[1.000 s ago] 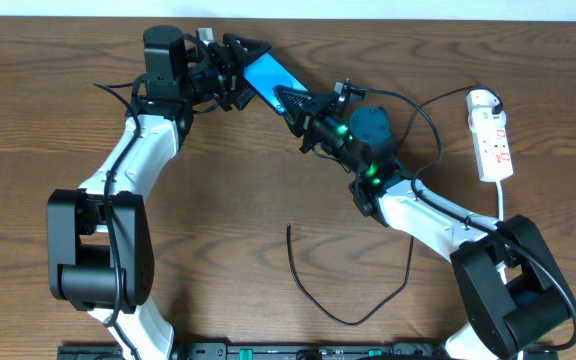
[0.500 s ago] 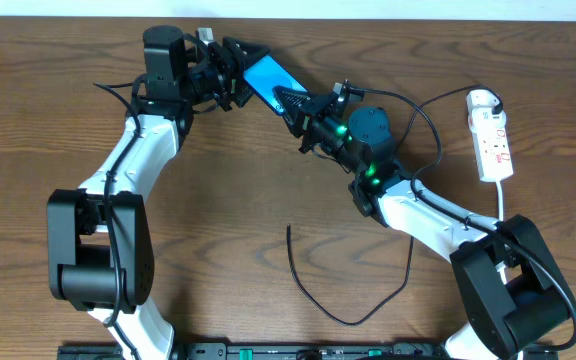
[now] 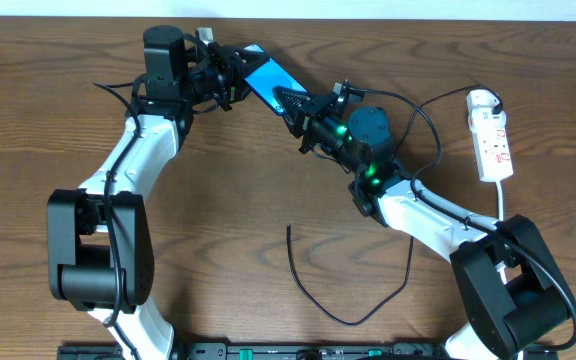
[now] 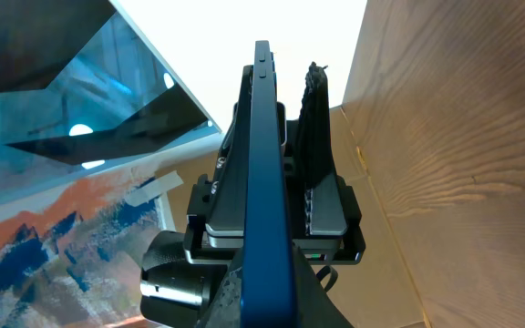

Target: Plug charger to phone and switch on socket

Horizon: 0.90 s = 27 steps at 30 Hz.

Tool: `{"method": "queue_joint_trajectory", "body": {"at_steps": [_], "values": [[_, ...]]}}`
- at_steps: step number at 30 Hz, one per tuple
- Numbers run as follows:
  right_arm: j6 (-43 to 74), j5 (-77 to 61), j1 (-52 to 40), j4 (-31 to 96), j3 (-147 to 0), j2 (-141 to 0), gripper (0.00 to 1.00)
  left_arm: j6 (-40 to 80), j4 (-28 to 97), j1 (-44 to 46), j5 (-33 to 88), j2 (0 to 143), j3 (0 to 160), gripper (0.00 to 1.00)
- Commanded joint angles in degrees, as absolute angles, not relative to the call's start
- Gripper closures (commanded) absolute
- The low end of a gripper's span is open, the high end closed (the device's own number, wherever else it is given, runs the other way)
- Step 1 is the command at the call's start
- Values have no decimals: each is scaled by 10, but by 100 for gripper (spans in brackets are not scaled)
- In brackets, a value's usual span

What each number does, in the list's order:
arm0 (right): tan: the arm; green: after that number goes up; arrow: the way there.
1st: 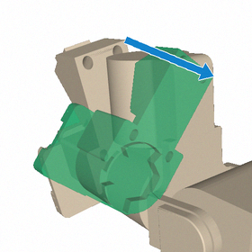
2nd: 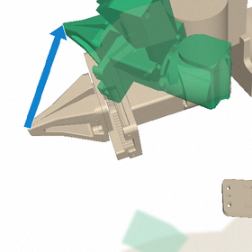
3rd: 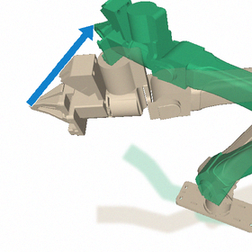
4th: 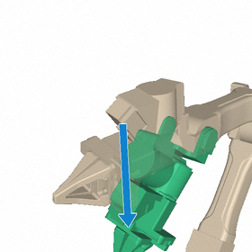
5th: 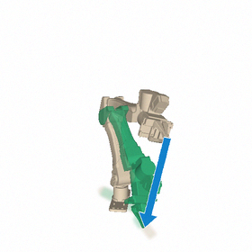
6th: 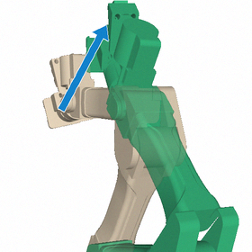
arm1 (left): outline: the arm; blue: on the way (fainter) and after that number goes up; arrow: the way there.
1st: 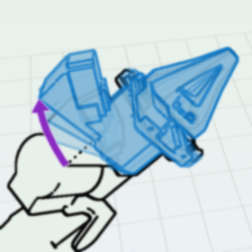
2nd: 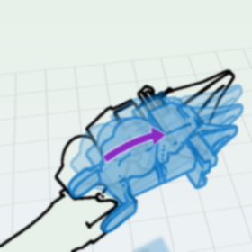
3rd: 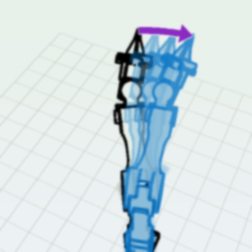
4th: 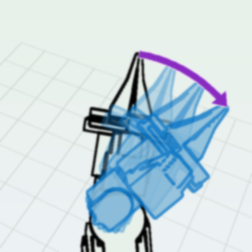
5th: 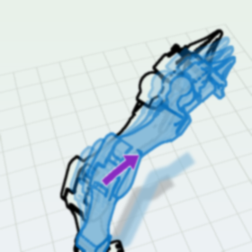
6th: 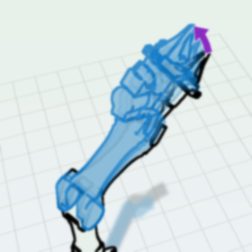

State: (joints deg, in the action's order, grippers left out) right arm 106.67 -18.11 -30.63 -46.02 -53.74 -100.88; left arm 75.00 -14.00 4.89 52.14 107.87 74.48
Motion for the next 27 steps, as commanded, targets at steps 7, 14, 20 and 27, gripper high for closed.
{"method": "queue_joint_trajectory", "body": {"at_steps": [7, 14, 20, 27], "values": [[1072, -179, -309, -469, -548, -1005, 99, 747, -143, 49, 518, 1064, 744, 92], [1071, -180, -309, -469, -548, -1005, 99, 746, -143, 49, 517, 1064, 744, 93], [1071, -182, -309, -467, -548, -1005, 99, 747, -143, 49, 517, 1064, 744, 92], [1071, -181, -309, -465, -548, -1005, 52, 746, -143, 49, 518, 1064, 744, 93]]}}
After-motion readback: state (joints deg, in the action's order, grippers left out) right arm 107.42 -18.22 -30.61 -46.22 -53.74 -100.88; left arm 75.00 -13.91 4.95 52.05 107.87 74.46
